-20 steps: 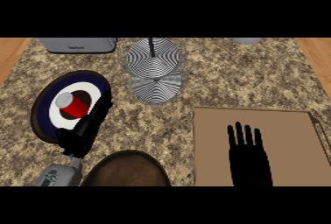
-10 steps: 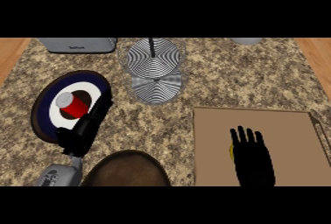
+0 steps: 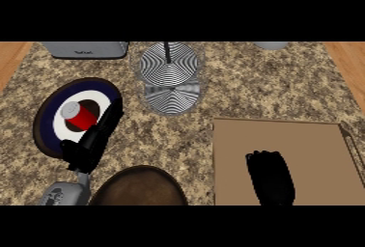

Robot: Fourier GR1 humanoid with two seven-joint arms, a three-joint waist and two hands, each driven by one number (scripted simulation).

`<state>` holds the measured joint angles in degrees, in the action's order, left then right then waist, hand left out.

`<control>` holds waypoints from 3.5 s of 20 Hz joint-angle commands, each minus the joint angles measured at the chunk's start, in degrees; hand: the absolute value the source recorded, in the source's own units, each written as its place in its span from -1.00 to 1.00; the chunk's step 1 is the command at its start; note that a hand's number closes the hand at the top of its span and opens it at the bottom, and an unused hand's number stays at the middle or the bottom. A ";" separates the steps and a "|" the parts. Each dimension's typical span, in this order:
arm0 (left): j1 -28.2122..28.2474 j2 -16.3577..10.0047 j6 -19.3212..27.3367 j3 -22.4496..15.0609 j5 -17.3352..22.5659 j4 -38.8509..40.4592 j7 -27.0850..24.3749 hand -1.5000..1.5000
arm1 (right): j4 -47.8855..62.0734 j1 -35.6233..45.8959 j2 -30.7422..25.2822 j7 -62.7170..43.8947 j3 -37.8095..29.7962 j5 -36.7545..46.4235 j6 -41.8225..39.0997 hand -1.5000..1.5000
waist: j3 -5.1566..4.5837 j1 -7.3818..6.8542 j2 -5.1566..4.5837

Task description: Pick the lemon from the tray and place it in the tiered basket

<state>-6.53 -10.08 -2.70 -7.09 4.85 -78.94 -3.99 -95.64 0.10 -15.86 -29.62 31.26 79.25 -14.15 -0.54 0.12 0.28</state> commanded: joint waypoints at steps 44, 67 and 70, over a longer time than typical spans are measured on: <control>-3.69 2.33 -2.29 -0.27 -1.60 1.45 1.99 0.00 | 6.77 57.17 15.84 -48.26 -23.97 -16.87 12.07 1.00 | 0.46 -3.32 -0.68; -4.48 2.78 -3.63 -0.31 -2.24 1.84 0.40 0.00 | 61.55 81.15 15.85 -26.69 -36.43 -35.08 42.25 1.00 | 0.46 -5.11 -1.52; -5.12 4.05 -1.91 -1.18 -3.56 1.95 1.19 0.00 | 63.56 82.82 15.85 -29.64 -38.61 -41.18 44.36 1.00 | 0.46 -5.94 -1.53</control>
<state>-11.34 -6.38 -4.97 -7.83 1.70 -76.29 -3.71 -34.96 81.57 -0.20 -56.57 -4.85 43.86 23.74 -0.11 -5.31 -1.29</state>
